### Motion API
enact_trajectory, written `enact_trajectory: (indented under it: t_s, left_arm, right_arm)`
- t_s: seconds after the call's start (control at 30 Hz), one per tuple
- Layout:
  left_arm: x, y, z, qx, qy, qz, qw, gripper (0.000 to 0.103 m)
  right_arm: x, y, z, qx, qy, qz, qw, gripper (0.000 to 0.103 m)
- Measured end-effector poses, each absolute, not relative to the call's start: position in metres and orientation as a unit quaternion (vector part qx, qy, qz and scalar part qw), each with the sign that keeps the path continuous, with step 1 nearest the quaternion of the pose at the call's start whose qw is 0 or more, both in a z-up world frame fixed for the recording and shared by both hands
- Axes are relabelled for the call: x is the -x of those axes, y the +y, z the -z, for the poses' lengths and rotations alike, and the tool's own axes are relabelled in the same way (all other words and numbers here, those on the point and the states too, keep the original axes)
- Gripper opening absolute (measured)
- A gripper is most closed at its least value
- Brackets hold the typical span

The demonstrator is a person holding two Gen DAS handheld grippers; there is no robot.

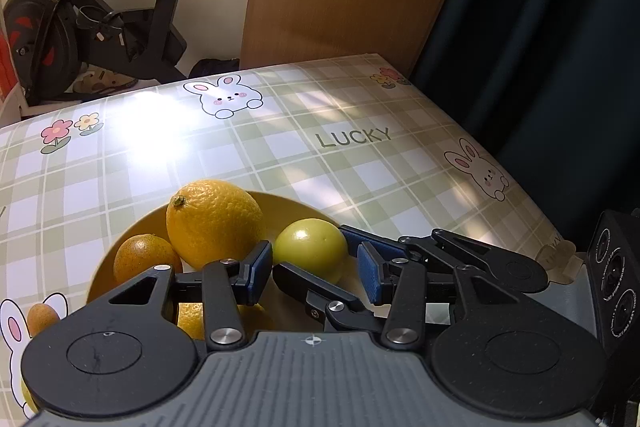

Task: Organize fruits
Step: 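Carry the yellow-green fruit onto the plate and open the left gripper, then move the left gripper to the green round fruit beside the kiwi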

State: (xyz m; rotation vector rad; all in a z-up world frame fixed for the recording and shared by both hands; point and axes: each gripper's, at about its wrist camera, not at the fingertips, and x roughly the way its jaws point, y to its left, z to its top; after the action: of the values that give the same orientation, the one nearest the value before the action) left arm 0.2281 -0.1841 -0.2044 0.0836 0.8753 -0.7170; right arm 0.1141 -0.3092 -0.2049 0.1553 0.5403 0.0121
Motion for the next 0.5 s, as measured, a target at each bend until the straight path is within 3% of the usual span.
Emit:
enact_trajectory:
  t_s: [0.5]
  left_arm:
    - [-0.209, -0.126, 0.182, 0.007, 0.373, 0.297, 0.879, 0.049]
  right_arm:
    - [-0.103, -0.314, 0.203, -0.091, 0.236, -0.003, 0.967, 0.051]
